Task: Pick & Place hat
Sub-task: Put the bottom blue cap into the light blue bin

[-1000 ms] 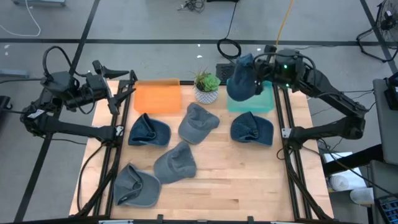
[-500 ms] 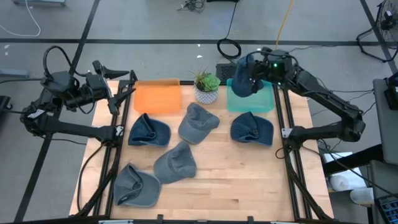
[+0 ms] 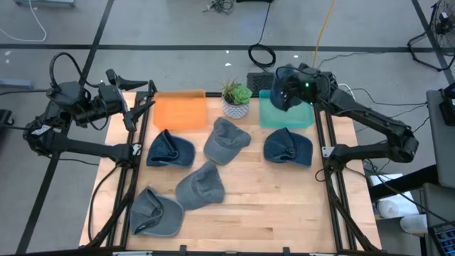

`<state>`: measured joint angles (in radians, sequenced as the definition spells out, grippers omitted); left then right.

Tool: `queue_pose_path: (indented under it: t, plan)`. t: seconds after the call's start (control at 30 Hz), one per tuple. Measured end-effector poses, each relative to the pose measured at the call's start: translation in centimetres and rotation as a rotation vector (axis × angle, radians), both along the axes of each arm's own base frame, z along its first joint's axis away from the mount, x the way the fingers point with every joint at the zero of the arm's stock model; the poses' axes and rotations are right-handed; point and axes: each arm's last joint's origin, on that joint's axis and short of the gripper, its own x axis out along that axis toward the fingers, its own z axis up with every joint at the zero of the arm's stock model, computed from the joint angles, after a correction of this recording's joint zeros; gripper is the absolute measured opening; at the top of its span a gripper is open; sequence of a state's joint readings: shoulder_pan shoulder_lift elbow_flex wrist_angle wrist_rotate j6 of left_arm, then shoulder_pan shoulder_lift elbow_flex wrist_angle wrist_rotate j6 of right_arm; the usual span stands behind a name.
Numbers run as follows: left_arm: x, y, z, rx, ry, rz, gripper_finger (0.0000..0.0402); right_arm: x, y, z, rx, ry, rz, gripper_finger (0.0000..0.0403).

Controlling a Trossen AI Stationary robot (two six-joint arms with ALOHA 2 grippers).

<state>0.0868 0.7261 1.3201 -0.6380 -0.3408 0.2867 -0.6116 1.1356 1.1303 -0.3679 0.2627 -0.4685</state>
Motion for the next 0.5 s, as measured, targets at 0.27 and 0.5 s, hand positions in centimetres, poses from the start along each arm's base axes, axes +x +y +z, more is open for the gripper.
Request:
queue_pose_path:
  t: [0.27, 0.5]
  plan:
    - [0.0, 0.0, 0.0, 0.027, 0.012, -0.003, 0.0308, 1.1, 1.1, -2.9, 0.050, -0.062, 0.008, 0.0004]
    - [0.0, 0.0, 0.0, 0.023, 0.011, -0.003, 0.0308, 0.7, 1.0, -5.3, 0.034, -0.026, -0.079, 0.0004]
